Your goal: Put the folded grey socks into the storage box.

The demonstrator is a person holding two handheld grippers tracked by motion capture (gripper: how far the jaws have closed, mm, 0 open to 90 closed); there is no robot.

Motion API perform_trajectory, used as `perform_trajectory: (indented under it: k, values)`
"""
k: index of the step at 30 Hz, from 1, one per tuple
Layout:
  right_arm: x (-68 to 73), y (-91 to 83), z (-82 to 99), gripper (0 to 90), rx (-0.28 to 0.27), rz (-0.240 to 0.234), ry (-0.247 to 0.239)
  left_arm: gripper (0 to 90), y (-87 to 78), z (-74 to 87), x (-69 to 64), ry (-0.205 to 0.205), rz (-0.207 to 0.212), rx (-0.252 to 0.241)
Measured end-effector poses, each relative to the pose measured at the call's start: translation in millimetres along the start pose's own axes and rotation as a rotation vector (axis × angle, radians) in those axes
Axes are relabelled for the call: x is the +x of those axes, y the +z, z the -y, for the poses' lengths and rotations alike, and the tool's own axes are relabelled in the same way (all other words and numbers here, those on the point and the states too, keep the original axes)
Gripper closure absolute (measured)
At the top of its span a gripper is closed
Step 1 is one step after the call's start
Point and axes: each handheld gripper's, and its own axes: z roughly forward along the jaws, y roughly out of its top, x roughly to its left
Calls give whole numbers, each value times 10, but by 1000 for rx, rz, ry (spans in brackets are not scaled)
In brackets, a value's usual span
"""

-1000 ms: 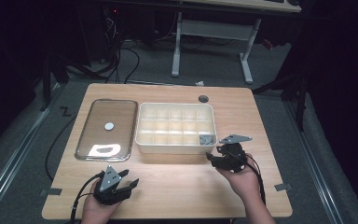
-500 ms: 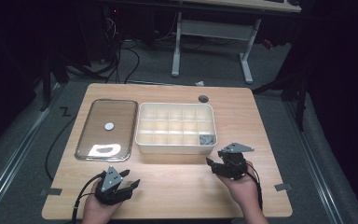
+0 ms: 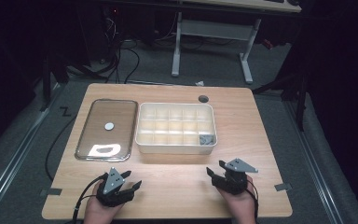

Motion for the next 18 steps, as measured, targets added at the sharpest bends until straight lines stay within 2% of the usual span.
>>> perform_trajectory:
  k: [2,7,10,14,18]
  values:
    - [92,-59,114,387,-37,-8,13,439,-9,-5,-36,-4,16,-8]
    - [103,-70,115,383,-41,19,-22,439,-2,1,-47,3,15,-2]
    - [91,-58,118,379,-36,18,-11,438,1,6,-33,0,17,2]
    - [106,-12,133,379,-9,12,-23,438,1,19,-14,-3,18,4]
    - [119,8,121,381,-10,10,-31,438,-19,21,-16,1,12,5]
